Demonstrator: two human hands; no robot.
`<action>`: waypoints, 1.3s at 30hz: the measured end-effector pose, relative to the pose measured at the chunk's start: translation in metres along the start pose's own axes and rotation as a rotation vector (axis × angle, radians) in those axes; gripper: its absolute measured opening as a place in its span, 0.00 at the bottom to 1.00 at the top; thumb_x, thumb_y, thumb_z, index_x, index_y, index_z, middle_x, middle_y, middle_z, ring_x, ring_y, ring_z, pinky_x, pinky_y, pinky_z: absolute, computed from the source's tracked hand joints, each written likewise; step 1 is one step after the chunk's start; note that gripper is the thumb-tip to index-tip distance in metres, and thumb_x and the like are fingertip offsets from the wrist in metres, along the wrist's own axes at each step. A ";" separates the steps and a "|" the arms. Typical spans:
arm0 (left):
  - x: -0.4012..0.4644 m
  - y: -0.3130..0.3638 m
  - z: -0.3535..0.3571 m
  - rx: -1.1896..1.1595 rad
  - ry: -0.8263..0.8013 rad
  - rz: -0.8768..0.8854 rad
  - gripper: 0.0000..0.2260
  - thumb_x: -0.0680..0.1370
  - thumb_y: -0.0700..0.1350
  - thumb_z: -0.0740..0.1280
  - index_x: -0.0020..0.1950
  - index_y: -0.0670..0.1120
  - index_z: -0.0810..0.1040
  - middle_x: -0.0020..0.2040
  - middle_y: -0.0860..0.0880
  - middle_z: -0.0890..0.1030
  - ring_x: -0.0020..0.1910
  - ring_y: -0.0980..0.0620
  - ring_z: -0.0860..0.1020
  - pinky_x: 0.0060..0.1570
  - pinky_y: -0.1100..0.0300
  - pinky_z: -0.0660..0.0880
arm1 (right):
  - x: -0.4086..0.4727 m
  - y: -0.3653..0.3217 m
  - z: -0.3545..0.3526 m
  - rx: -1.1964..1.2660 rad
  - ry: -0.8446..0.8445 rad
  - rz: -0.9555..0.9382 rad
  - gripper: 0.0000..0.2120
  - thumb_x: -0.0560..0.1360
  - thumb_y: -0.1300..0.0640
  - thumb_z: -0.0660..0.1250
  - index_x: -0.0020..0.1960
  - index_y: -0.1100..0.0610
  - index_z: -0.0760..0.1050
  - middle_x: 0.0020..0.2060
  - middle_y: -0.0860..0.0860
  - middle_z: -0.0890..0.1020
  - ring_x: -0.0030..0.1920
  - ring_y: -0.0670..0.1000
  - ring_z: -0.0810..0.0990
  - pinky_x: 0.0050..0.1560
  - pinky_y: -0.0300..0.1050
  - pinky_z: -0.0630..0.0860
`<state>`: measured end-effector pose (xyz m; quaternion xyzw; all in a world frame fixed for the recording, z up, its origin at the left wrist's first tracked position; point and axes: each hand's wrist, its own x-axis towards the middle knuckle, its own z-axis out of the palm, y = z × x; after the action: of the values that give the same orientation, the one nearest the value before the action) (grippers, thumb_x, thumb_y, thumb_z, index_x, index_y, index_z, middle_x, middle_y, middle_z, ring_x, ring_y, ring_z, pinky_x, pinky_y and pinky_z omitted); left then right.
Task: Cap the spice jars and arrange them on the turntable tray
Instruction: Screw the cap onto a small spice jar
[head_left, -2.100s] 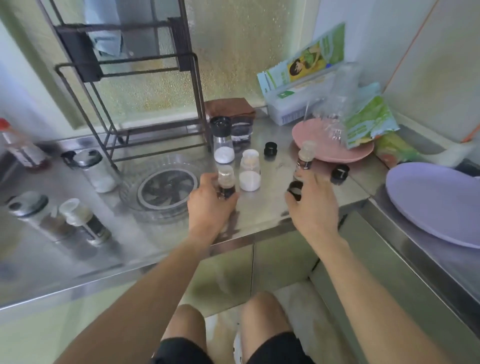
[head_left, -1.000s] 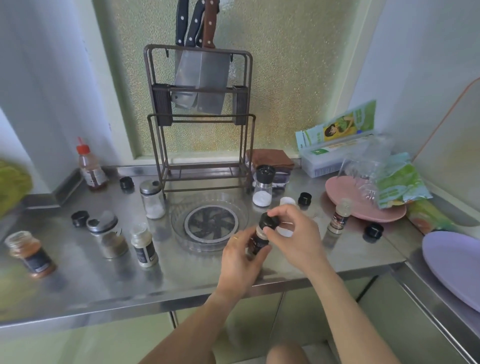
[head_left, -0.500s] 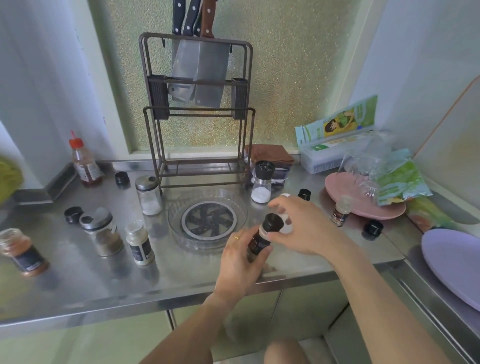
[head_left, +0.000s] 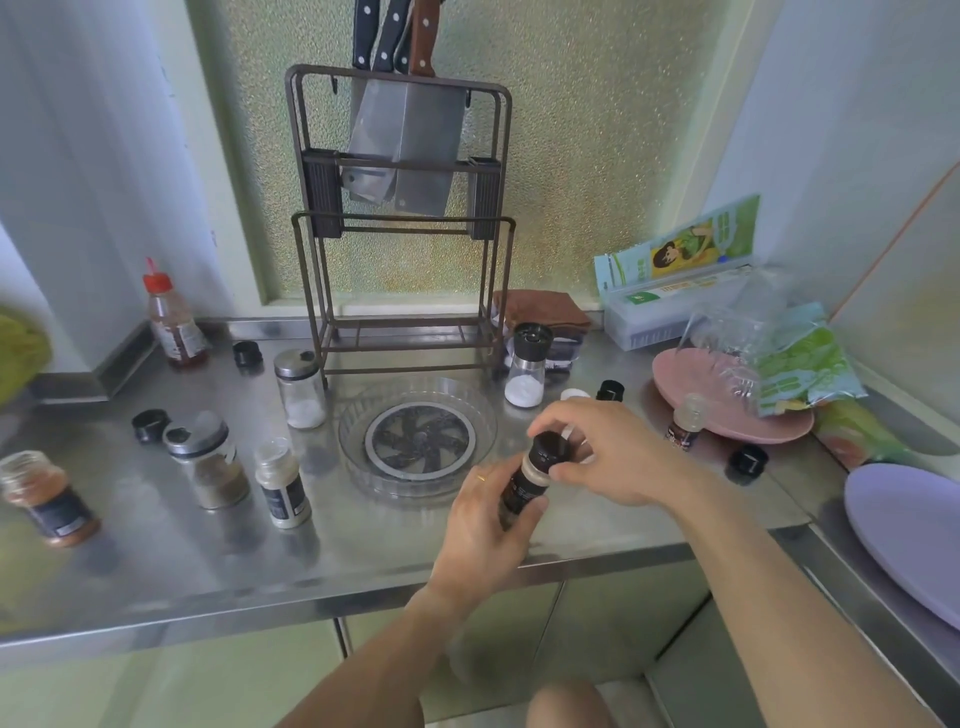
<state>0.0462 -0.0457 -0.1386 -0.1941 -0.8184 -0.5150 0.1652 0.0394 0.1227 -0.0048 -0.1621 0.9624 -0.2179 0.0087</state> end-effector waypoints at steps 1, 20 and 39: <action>0.000 0.001 -0.001 -0.046 -0.006 -0.024 0.20 0.77 0.48 0.73 0.69 0.54 0.76 0.54 0.58 0.81 0.54 0.63 0.76 0.53 0.73 0.71 | 0.000 0.001 -0.002 0.043 -0.010 0.004 0.20 0.71 0.60 0.77 0.60 0.46 0.80 0.51 0.45 0.80 0.47 0.47 0.83 0.53 0.46 0.82; 0.004 -0.009 -0.004 -0.321 -0.213 -0.256 0.14 0.74 0.53 0.70 0.60 0.60 0.78 0.47 0.46 0.83 0.43 0.39 0.85 0.47 0.35 0.80 | -0.002 0.012 -0.009 0.056 -0.144 0.093 0.18 0.70 0.45 0.78 0.57 0.42 0.78 0.49 0.42 0.83 0.45 0.44 0.84 0.51 0.45 0.82; 0.001 0.000 -0.008 -0.223 -0.175 -0.164 0.14 0.76 0.50 0.71 0.60 0.56 0.77 0.50 0.54 0.84 0.48 0.54 0.82 0.48 0.58 0.80 | -0.008 -0.004 0.002 -0.130 -0.013 0.179 0.21 0.70 0.39 0.74 0.59 0.46 0.77 0.50 0.45 0.82 0.49 0.50 0.80 0.51 0.50 0.78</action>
<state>0.0461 -0.0523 -0.1347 -0.1881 -0.7806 -0.5954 0.0279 0.0489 0.1210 -0.0050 -0.0771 0.9850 -0.1523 0.0241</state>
